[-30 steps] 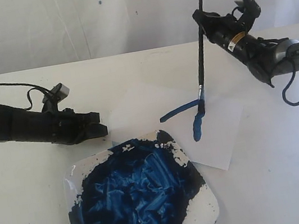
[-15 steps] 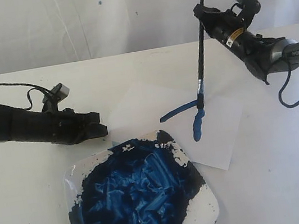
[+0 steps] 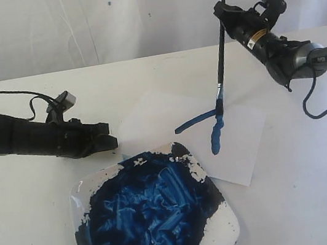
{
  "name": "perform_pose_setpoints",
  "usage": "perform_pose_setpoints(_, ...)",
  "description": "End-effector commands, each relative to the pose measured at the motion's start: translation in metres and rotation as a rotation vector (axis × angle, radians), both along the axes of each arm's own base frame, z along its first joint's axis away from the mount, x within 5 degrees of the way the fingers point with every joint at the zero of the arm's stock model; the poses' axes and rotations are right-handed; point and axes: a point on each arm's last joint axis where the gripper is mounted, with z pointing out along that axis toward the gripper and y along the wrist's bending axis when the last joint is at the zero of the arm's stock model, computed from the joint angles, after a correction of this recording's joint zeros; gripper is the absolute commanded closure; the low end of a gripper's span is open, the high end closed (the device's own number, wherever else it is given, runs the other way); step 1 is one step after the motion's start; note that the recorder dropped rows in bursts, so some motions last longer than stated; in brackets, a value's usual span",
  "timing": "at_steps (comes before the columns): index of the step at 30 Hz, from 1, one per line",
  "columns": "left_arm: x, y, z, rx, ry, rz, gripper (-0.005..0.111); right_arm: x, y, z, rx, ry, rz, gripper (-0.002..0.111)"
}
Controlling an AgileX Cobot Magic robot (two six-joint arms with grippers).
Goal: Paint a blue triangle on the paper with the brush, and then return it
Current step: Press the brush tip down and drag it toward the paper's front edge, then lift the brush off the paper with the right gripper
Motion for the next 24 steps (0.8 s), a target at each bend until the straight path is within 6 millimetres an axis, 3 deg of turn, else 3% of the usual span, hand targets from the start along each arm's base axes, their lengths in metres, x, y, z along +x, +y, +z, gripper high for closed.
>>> perform_pose_setpoints(1,-0.006,0.001,-0.023,0.039,0.068,0.016,0.107,-0.002,0.000,0.009,0.031,-0.072,0.008,0.108)
perform_pose_setpoints(14,-0.006,0.001,-0.023,0.039,0.068,0.016,0.107,-0.011,0.008,0.055,0.113,-0.123,0.160,0.108)
perform_pose_setpoints(20,-0.006,0.001,-0.023,0.039,0.068,0.016,0.107,-0.024,0.021,0.076,0.025,-0.149,0.339,0.108)
perform_pose_setpoints(24,-0.006,0.001,-0.023,0.039,0.068,0.016,0.107,-0.029,0.026,0.078,0.010,-0.125,0.414,0.108)
